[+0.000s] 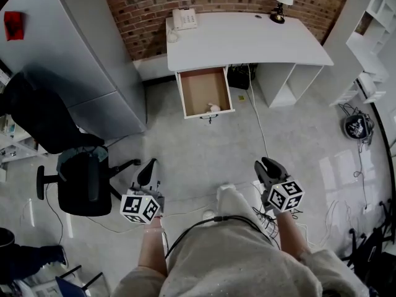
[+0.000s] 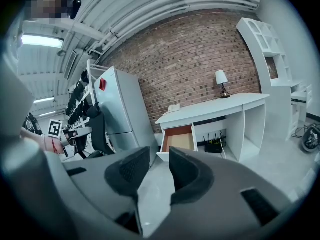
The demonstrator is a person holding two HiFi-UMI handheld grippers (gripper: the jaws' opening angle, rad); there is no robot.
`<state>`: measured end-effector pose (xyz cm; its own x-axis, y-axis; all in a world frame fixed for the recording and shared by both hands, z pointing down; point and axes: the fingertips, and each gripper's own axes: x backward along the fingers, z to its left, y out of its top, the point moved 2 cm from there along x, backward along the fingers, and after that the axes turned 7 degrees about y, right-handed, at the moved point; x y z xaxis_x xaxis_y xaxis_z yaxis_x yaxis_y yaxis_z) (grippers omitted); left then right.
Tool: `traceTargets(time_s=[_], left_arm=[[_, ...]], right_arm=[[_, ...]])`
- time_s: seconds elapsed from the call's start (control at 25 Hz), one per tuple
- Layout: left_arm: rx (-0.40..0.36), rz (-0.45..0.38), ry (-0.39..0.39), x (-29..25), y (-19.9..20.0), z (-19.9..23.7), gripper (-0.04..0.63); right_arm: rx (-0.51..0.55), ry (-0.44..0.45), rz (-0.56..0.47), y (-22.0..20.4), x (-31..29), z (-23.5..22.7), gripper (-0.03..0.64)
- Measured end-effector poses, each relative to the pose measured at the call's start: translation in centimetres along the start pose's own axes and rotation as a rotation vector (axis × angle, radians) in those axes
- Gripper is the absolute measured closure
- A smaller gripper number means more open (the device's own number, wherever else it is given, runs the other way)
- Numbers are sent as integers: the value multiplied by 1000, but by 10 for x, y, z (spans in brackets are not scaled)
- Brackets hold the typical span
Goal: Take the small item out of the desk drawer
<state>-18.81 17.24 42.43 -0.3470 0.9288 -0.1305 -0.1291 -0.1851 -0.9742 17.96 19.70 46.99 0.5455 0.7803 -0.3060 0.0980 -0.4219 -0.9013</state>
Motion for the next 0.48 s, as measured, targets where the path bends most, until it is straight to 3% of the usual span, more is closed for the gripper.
traceTargets(time_s=[0.48], left_arm=[[3, 20, 46, -72, 3, 31, 590]], right_arm=[[17, 78, 77, 16, -99, -51, 486]])
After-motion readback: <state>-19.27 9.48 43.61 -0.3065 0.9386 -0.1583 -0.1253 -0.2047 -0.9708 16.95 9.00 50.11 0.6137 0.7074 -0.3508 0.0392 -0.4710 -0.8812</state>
